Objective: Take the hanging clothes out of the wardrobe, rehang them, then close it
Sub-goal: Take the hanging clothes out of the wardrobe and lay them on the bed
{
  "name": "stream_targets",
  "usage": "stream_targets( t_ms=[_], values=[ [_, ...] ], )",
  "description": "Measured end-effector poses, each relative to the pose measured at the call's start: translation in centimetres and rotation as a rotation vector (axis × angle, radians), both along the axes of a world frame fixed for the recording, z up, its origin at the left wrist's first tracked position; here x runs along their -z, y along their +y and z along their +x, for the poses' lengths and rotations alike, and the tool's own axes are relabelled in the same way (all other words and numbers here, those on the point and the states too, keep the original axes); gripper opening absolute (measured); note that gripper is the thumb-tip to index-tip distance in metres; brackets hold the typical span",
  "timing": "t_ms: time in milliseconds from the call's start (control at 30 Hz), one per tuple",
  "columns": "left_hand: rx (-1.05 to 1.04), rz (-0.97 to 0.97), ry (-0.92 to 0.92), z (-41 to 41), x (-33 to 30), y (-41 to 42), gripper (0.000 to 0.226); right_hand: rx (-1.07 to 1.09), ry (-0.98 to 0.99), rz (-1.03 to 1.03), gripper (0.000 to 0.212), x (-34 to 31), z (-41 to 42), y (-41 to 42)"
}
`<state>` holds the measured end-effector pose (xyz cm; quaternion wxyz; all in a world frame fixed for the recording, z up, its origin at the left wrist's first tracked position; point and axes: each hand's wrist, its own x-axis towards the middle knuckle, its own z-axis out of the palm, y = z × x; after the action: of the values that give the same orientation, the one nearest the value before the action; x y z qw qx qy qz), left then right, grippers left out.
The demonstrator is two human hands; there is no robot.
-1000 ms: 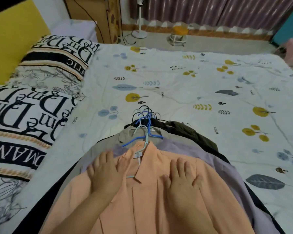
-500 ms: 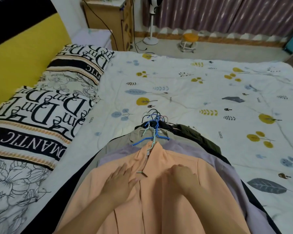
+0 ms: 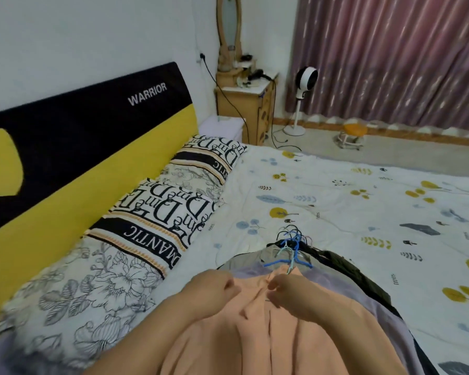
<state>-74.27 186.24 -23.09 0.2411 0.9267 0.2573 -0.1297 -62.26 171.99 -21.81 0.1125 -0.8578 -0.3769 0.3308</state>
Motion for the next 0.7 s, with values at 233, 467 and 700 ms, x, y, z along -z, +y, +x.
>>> stream_targets(
  t_ms=[233,467,700],
  values=[
    [-0.059,0.116,-0.023,-9.8,-7.4,0.4,0.032,-0.18,-0.092,0.131,0.037,-7.3,-7.8,1.8],
    [-0.123,0.18,-0.01,-21.2,-12.5,0.8,0.037,-0.356,-0.212,0.134,0.042,-11.5,-17.8,3.1],
    [-0.257,0.233,0.073,-33.5,-16.2,0.2,0.042,-0.566,-0.324,0.295,0.042,-15.1,-27.7,4.9]
  ],
)
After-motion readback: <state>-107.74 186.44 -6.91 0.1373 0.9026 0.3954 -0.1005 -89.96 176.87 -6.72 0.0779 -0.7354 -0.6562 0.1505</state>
